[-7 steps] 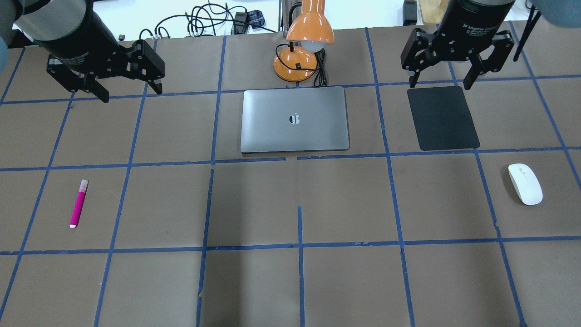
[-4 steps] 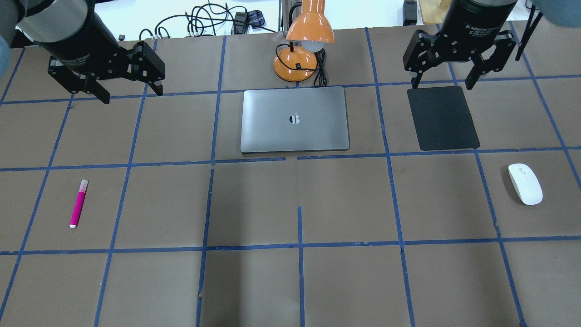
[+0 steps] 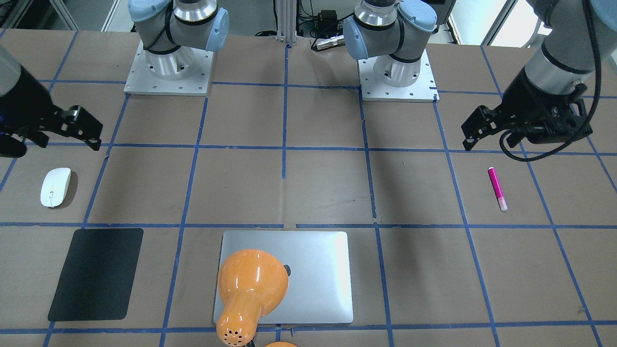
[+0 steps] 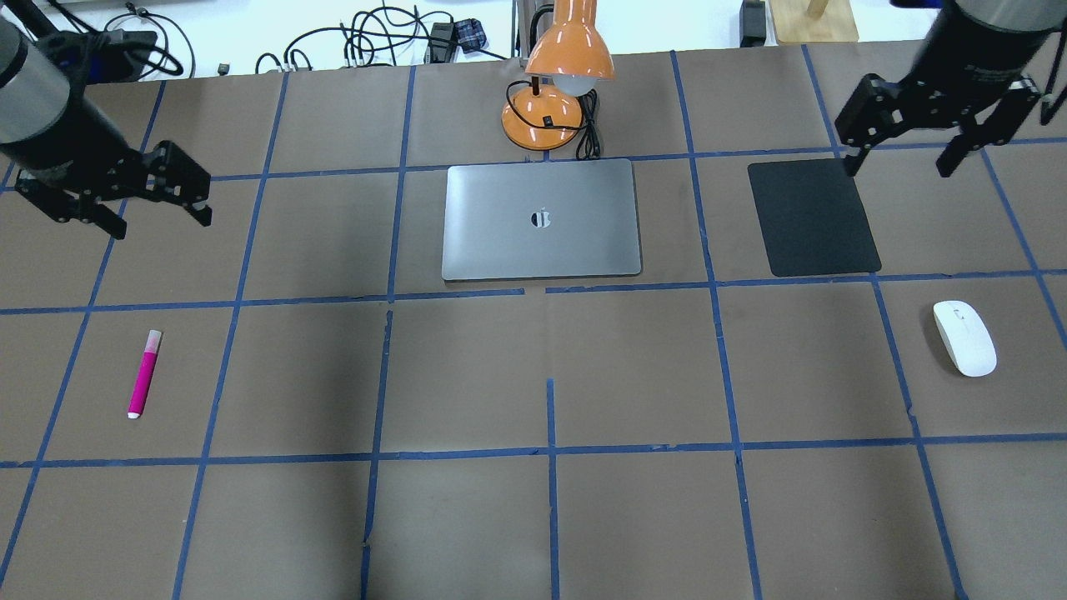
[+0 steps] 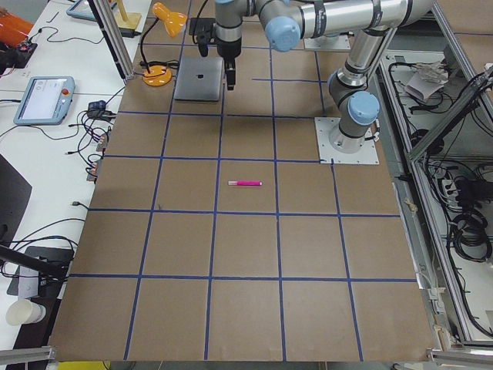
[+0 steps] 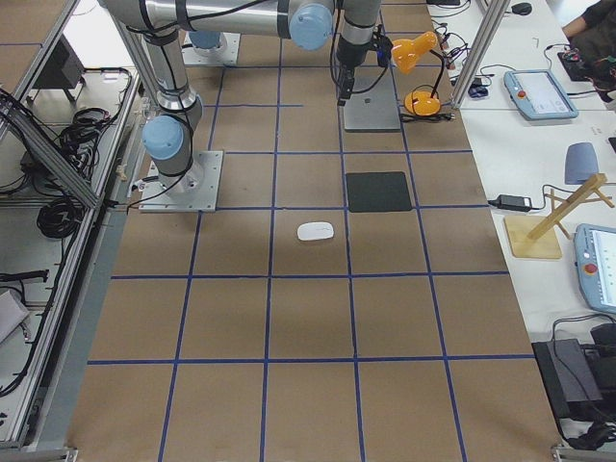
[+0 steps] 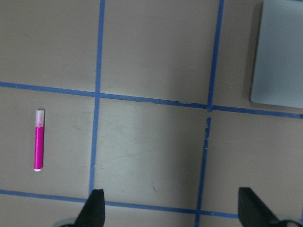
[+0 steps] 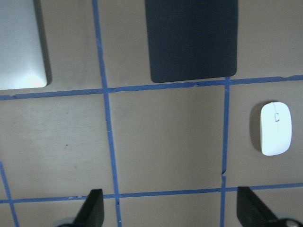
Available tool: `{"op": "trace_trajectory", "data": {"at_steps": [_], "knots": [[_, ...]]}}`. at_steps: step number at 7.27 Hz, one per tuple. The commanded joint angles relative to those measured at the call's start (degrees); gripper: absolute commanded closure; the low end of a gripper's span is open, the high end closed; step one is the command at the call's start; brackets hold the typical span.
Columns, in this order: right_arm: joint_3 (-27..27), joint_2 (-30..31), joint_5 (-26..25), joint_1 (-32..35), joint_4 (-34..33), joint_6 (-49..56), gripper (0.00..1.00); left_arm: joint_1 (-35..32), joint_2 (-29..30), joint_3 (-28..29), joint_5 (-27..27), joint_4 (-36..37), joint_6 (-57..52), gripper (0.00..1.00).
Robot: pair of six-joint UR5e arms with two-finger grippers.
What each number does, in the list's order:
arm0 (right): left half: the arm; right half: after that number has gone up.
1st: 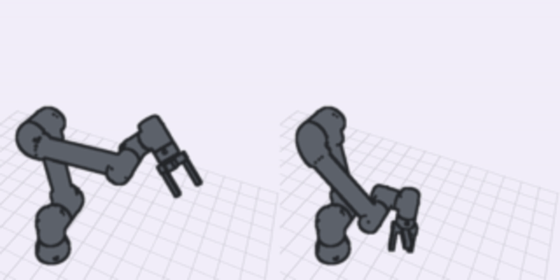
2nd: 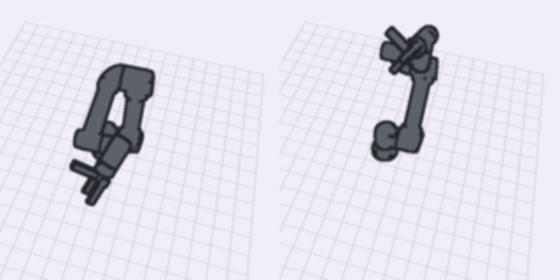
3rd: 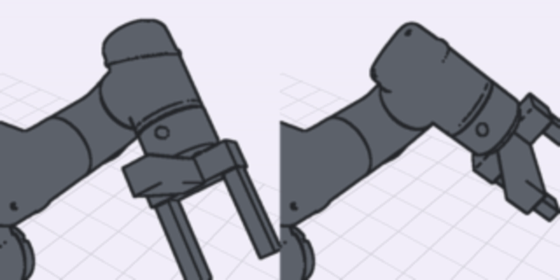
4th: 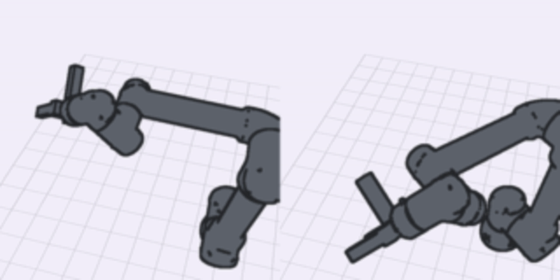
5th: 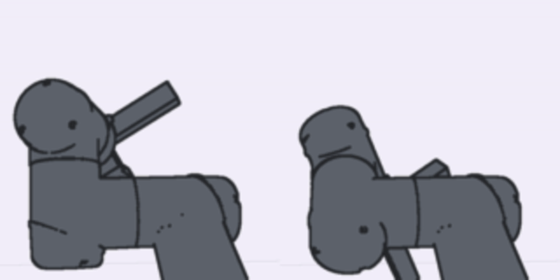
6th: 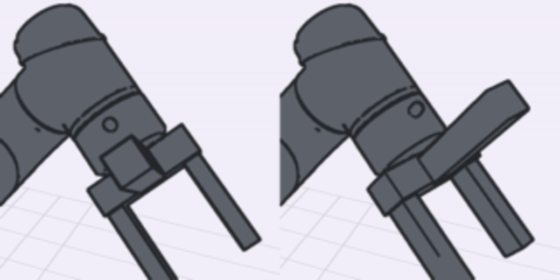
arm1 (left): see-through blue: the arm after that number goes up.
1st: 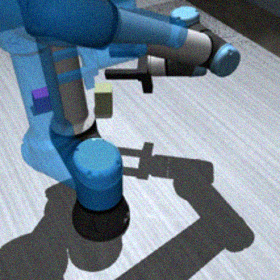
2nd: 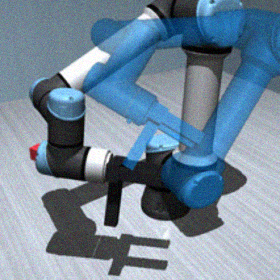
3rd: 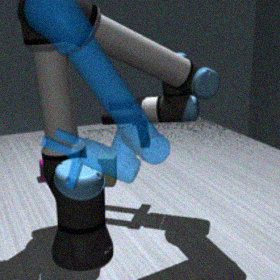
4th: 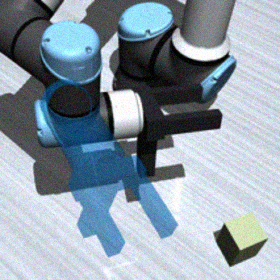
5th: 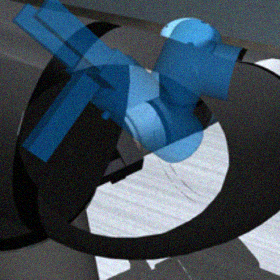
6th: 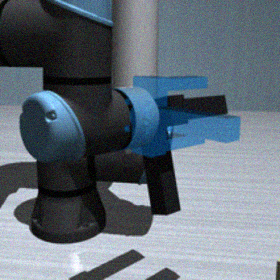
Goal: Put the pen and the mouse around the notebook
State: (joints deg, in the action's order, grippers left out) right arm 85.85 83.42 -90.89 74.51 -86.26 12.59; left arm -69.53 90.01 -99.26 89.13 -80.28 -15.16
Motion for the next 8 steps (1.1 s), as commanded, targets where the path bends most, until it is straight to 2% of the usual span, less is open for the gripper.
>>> {"op": "trace_trajectory", "data": {"at_steps": [1, 2, 3, 4, 5, 7, 8], "knots": [[5.7, -3.6, -2.0, -6.2, -7.1, 8.2, 0.0, 7.2, 5.0, -12.7, 0.3, 20.3, -14.1, 0.0], [9.3, -4.9, -1.7, -9.4, -12.7, 11.9, 0.0, 11.2, 7.7, -17.0, 0.2, 28.3, -20.1, 0.0], [14.1, -7.6, -1.4, -12.2, -21.1, 15.1, 0.0, 16.7, 9.8, -20.3, -0.5, 36.5, -28.2, 0.0], [18.6, -9.3, -1.2, -14.6, -26.7, 20.1, 0.0, 19.0, 11.7, -22.4, -1.1, 40.5, -31.0, 0.0], [20.8, -10.3, -1.7, -17.3, -31.3, 23.6, 0.0, 19.3, 13.2, -22.8, -0.7, 40.8, -31.5, 0.0], [23.7, -11.3, -2.0, -19.0, -34.0, 27.0, 0.0, 19.4, 15.4, -23.0, 0.0, 40.8, -31.4, 0.03], [24.4, -11.4, -2.5, -19.1, -34.2, 26.8, 0.0, 19.4, 16.0, -23.0, -0.1, 41.6, -31.3, 0.12]]}}
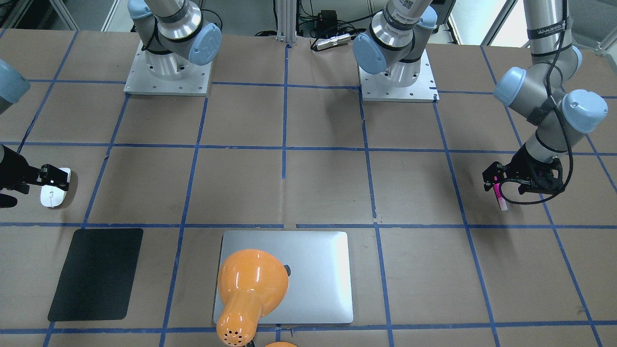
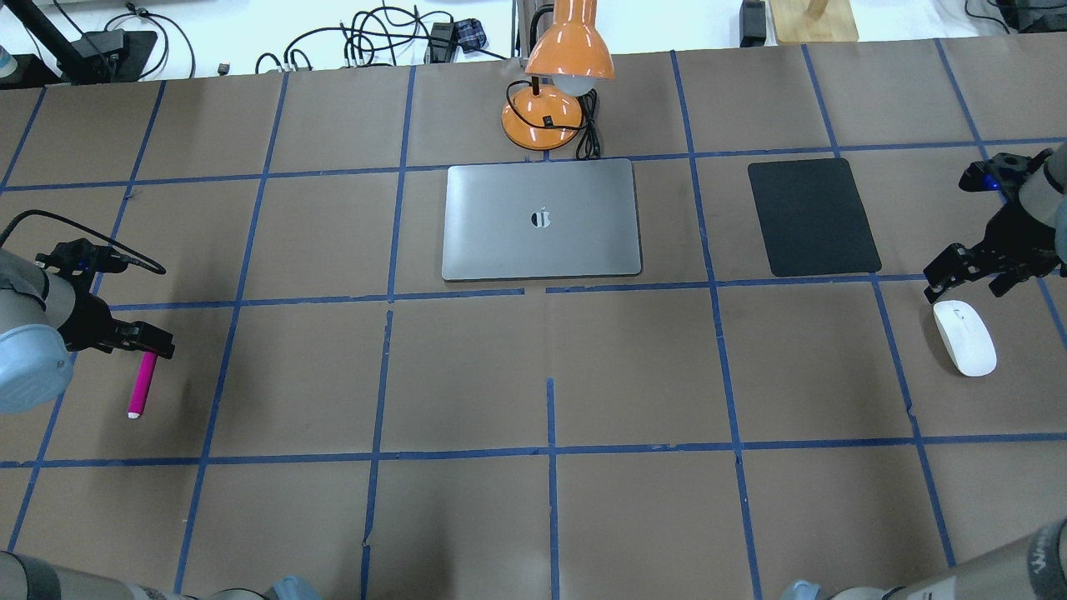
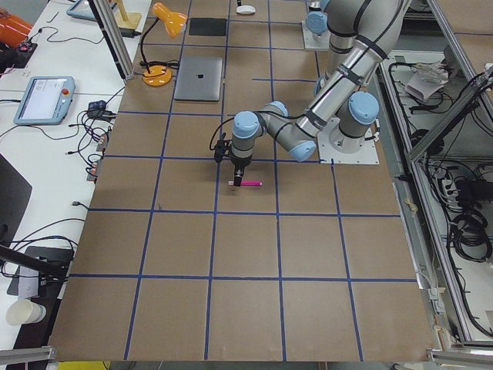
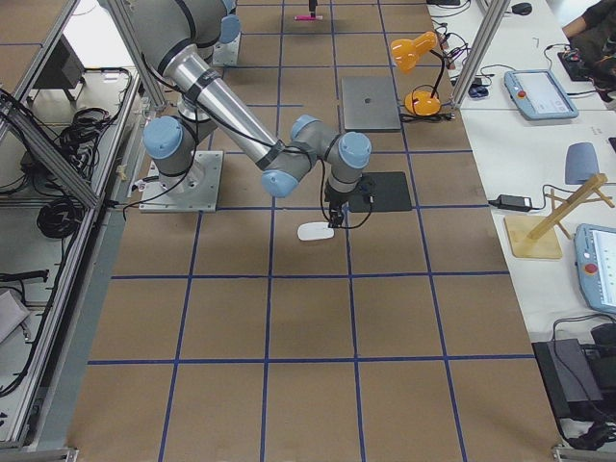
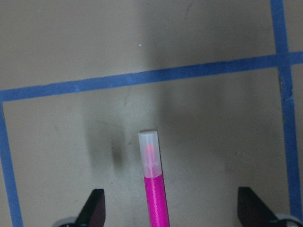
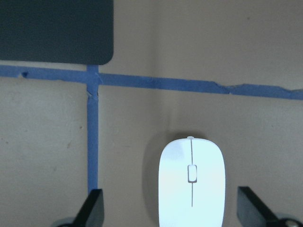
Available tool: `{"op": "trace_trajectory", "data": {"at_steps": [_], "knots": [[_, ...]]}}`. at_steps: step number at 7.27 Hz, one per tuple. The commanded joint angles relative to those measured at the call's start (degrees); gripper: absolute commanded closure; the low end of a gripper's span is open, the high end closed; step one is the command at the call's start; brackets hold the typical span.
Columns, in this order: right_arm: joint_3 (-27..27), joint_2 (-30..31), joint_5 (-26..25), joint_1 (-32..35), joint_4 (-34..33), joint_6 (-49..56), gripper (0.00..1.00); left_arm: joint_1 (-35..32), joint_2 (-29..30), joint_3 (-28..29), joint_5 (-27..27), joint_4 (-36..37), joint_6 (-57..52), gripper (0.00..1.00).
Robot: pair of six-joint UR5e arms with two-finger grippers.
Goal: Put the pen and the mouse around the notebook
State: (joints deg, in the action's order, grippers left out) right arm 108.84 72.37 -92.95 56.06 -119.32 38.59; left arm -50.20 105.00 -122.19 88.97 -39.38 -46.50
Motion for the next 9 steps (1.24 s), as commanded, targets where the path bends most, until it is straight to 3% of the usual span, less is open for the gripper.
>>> {"op": "trace_trajectory", "data": {"at_steps": [1, 2, 4, 5, 6, 7, 9], "knots": [[1.5, -1.2, -3.6, -0.7, -1.2, 0.5, 0.0, 0.1, 1.2, -0.1, 0.1, 0.7, 0.0, 0.25], [1.5, -2.9, -3.6, -1.0, -1.2, 0.8, 0.0, 0.3, 1.5, 0.2, 0.5, 0.8, 0.0, 0.33], [1.6, -4.4, -3.8, -2.3, -0.9, 1.2, 0.0, 0.5, 2.4, 0.2, 0.9, 1.6, 0.0, 0.36], [1.6, -5.6, -3.9, -2.3, -1.2, 3.3, 0.0, 0.5, 2.4, 0.2, 0.9, 1.6, 0.0, 0.49], [1.6, -6.6, -3.8, -2.3, -1.7, 4.5, 0.0, 0.5, 2.3, 0.2, 0.9, 1.7, 0.1, 0.74], [1.2, -6.5, -3.6, -2.3, -4.7, 4.6, 0.0, 0.5, 2.3, 0.1, 0.9, 1.7, 0.1, 0.91], [1.6, -6.1, -3.5, -2.3, -4.8, 4.4, 0.2, 0.5, 2.3, 0.0, 0.9, 1.8, 0.1, 1.0]]}}
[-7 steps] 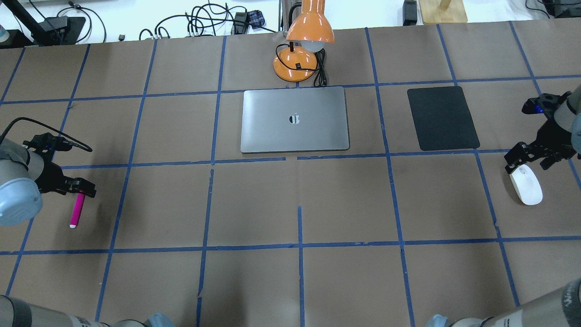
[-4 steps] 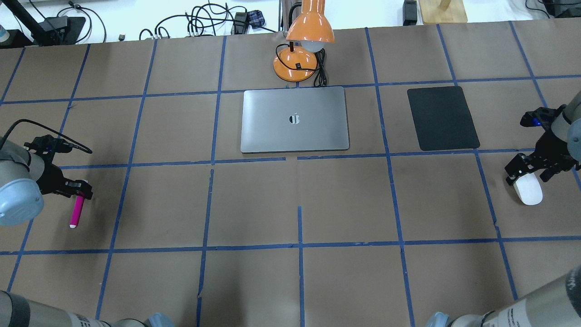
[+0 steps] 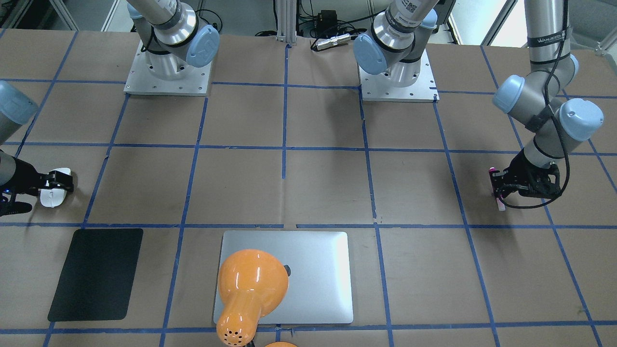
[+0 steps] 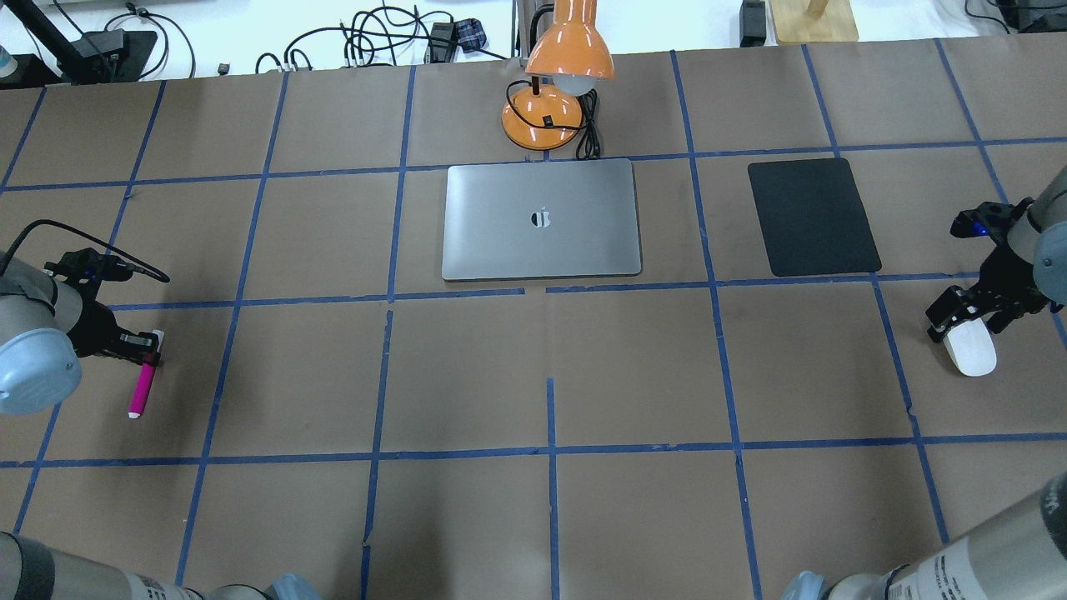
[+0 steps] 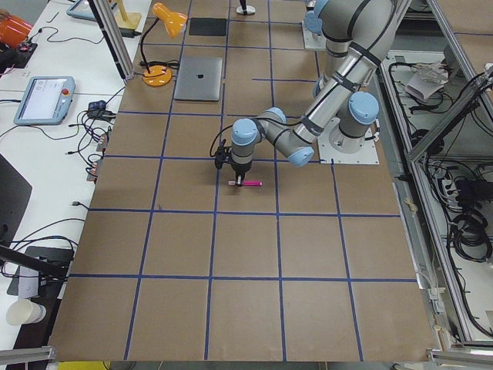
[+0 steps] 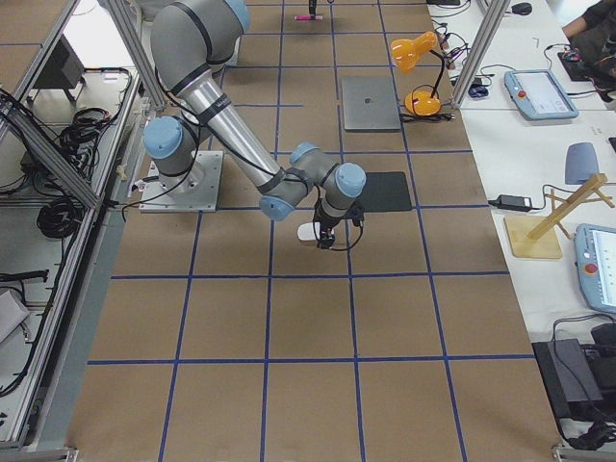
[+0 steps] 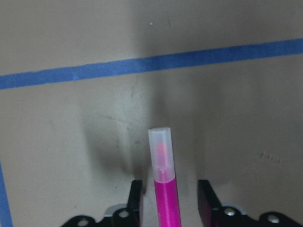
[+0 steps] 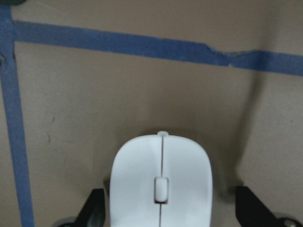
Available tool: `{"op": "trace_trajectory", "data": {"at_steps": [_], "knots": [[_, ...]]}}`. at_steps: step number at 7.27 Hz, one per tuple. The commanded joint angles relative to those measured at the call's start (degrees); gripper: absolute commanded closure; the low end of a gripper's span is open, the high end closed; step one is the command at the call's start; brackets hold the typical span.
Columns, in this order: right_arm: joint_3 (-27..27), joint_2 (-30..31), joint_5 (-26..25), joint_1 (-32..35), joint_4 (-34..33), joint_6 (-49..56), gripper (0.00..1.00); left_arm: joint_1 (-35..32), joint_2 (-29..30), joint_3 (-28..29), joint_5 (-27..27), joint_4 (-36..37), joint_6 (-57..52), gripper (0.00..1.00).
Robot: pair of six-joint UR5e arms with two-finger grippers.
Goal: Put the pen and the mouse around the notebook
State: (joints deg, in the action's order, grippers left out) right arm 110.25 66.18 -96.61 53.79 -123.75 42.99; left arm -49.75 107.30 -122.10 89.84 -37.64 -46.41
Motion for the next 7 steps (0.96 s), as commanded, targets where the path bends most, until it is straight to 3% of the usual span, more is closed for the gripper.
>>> {"op": "trace_trajectory", "data": {"at_steps": [1, 2, 5, 7], "knots": [[0.1, 0.2, 0.4, 0.0, -0.3, 0.0, 0.29, 0.0, 0.0, 0.0, 0.0, 0.0, 0.0, 1.0], [0.1, 0.2, 0.5, 0.0, -0.3, -0.3, 0.3, 0.0, -0.4, 0.1, 0.1, 0.0, 0.3, 1.0], [-0.6, 1.0, 0.4, 0.0, 1.5, -0.4, 0.6, -1.7, -2.7, 0.8, 1.9, -2.9, 12.0, 1.0], [-2.0, 5.6, 0.5, 1.5, 3.8, -3.6, 0.62, -7.8, -5.4, 1.8, 2.0, -7.4, 30.2, 1.0]]}}
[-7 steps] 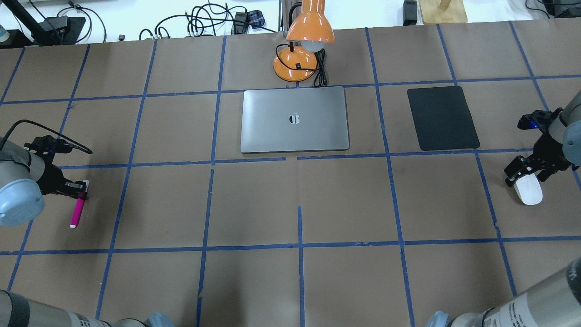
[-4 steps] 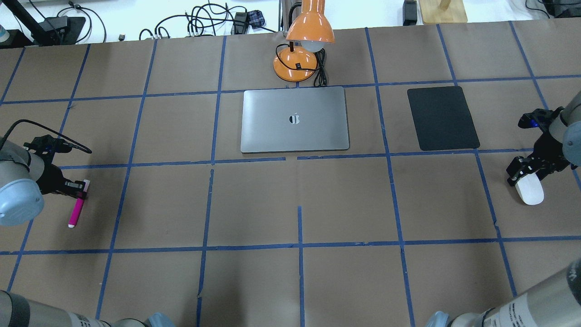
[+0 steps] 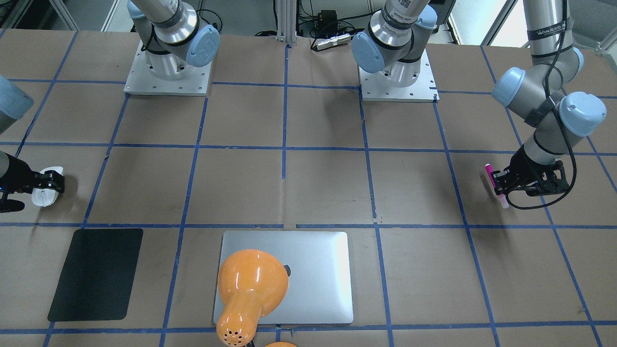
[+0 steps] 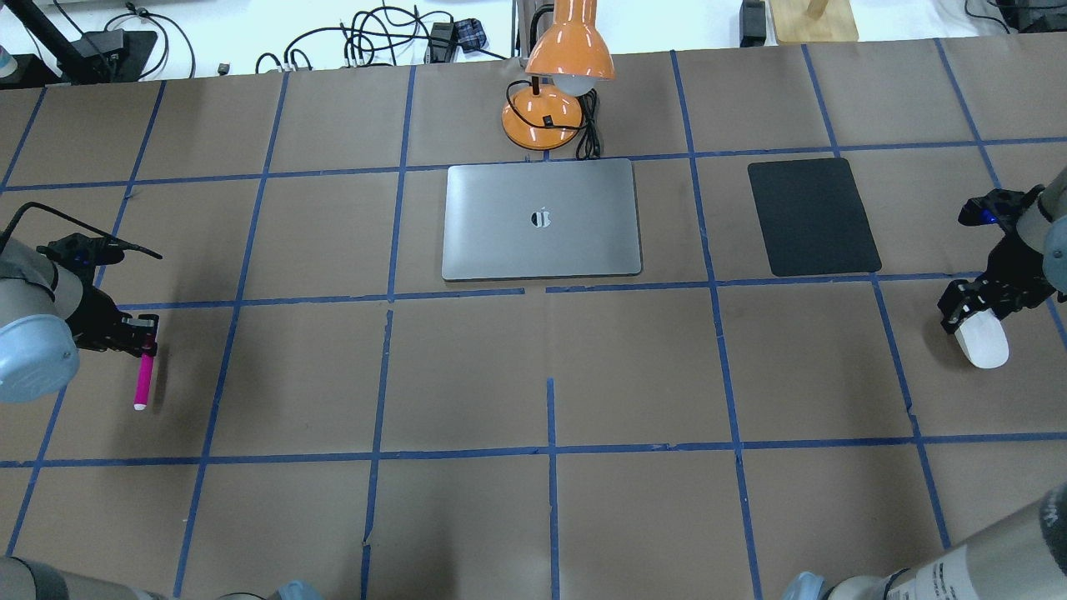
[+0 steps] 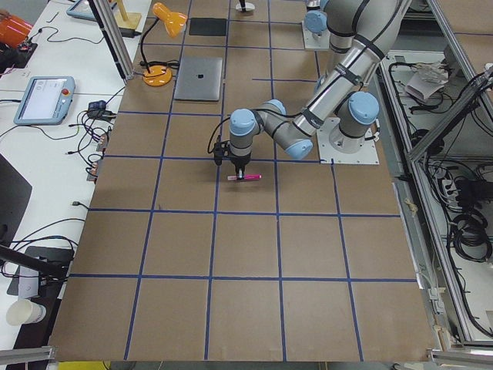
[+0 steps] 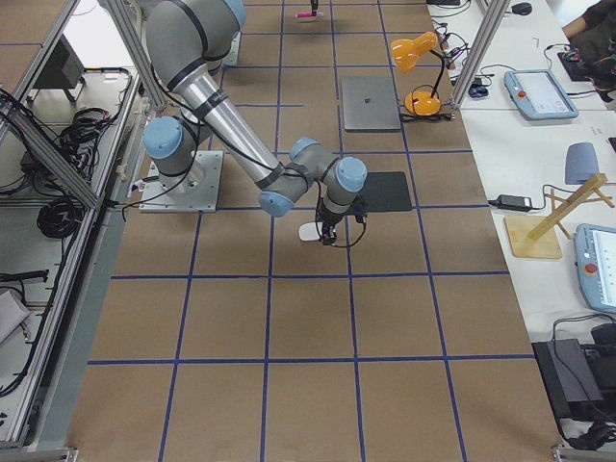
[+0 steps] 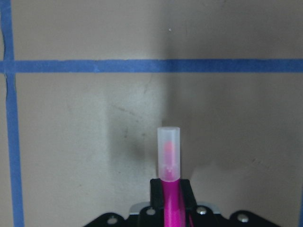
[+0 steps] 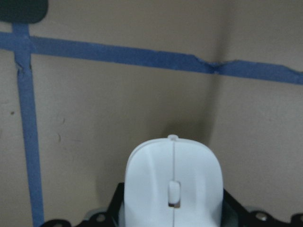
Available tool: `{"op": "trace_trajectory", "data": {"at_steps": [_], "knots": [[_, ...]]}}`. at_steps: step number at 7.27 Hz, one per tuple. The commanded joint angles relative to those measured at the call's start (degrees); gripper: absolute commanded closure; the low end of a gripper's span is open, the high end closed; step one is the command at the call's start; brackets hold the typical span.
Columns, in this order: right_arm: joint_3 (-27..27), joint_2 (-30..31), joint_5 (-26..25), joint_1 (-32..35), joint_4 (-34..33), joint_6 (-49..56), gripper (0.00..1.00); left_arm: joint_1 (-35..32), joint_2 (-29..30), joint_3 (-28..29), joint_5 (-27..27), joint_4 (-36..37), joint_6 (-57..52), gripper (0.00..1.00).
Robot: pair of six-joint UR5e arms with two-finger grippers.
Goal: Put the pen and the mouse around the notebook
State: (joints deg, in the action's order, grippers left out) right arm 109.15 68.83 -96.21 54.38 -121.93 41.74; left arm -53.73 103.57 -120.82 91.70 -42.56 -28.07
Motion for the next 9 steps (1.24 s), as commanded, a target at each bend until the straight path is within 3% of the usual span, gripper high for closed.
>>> {"op": "trace_trajectory", "data": {"at_steps": [1, 3, 5, 9], "knots": [[-2.5, 4.1, 0.2, 4.5, 2.7, -8.0, 0.63, -7.9, -2.9, 0.4, 0.0, -4.0, 24.1, 1.0], [-10.4, 1.8, 2.1, 13.4, 6.9, -19.0, 0.64, -18.4, -4.3, 0.3, -0.5, -4.1, 50.3, 1.0], [-20.7, -8.0, 4.2, 19.4, 7.5, -23.9, 0.64, -31.4, -3.4, 1.6, 0.5, -3.9, 74.0, 1.0], [-24.2, -13.5, 7.5, 19.9, 7.0, -24.2, 0.63, -52.9, -0.5, 6.4, 0.8, -6.6, 112.6, 1.0]]}}
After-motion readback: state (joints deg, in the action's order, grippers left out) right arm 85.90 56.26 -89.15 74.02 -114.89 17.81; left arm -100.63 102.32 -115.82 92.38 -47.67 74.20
